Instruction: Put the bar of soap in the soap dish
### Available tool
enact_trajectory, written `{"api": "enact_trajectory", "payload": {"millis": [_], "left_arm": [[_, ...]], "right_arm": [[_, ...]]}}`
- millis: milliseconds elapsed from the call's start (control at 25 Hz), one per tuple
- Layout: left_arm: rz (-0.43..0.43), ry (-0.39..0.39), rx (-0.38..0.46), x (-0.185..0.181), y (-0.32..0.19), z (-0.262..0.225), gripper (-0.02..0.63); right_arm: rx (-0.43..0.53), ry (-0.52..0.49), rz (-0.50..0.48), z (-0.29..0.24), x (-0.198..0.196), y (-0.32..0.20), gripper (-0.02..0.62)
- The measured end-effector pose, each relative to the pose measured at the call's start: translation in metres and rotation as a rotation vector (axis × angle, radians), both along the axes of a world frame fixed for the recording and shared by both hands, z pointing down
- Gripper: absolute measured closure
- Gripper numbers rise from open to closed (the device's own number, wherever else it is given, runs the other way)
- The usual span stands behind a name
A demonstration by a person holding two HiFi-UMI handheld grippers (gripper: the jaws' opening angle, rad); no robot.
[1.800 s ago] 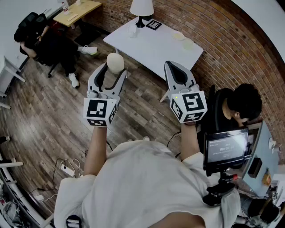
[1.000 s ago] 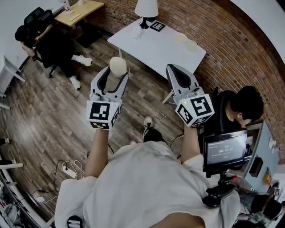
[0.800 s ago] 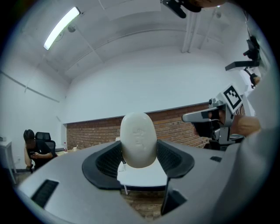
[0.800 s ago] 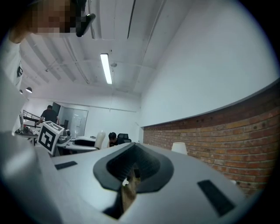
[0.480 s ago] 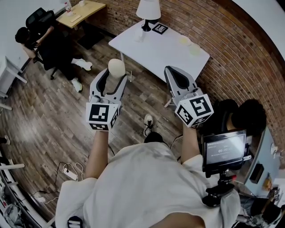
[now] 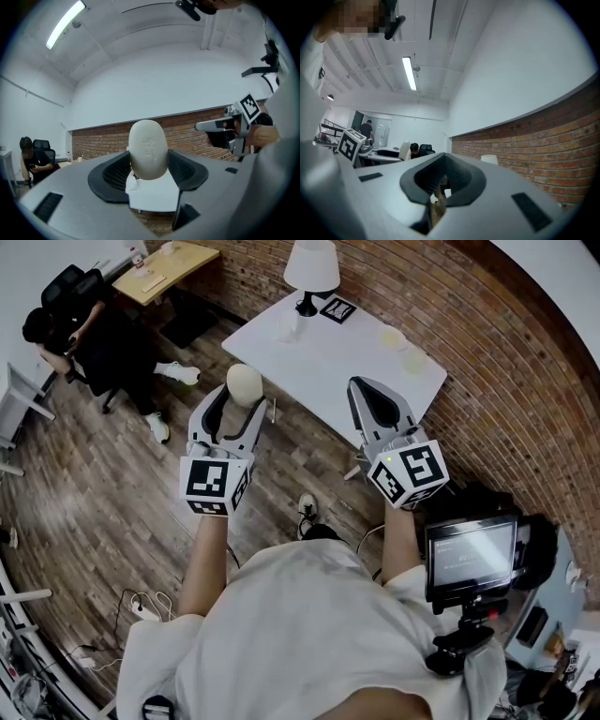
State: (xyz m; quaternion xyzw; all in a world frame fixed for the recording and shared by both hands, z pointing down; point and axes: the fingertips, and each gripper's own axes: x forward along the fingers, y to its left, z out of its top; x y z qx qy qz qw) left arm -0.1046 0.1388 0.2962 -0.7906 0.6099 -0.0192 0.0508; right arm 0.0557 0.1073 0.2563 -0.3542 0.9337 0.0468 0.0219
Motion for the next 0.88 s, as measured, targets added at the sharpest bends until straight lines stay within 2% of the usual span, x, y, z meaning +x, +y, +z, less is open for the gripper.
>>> {"api": "enact_trajectory", "payload": {"millis": [200, 480, 880], "left_arm": [[-0.006, 0.004, 0.000, 0.006, -0.046, -0.004, 0.348], [-0.020, 0.012, -0.008, 0.018, -0.106, -0.006, 0.348], [-0.051, 0.003, -0.025, 0.035, -0.173, 0.001, 0.348]], "right_arm": [[0.005, -0.001, 0.007, -0.003, 0.008, -0.050, 0.591], [-0.012, 0.052, 0.007, 0.001, 0.018, -0.113, 0.591], [-0.015, 0.049, -0.005, 0.008, 0.032, -0.181, 0.591]]}}
